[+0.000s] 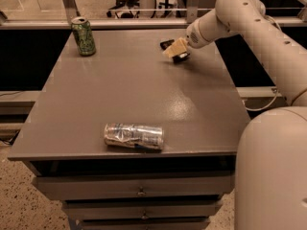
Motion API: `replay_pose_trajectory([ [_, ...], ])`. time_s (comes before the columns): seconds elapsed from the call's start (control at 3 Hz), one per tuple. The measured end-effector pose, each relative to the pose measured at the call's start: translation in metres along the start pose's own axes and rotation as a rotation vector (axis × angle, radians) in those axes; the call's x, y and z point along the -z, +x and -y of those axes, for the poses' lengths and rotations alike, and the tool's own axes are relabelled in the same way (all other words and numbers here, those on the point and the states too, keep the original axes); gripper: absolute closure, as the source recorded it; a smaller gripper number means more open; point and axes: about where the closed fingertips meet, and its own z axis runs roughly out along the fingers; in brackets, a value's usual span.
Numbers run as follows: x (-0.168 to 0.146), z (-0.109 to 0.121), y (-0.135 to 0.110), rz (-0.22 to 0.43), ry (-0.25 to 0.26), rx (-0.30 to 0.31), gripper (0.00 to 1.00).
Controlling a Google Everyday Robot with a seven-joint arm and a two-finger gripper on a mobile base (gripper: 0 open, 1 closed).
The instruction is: Move rxbar chocolate near redbull can
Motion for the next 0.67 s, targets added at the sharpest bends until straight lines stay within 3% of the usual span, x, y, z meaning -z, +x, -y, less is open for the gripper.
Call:
replay_pose_trajectory([
  [0.33, 0.0105, -0.0092, -0.0032, 0.024, -0.024, 0.045, 0.0],
  [0.67, 0.008, -0.0015, -0.0004, 0.044, -0.044, 0.041, 0.03],
])
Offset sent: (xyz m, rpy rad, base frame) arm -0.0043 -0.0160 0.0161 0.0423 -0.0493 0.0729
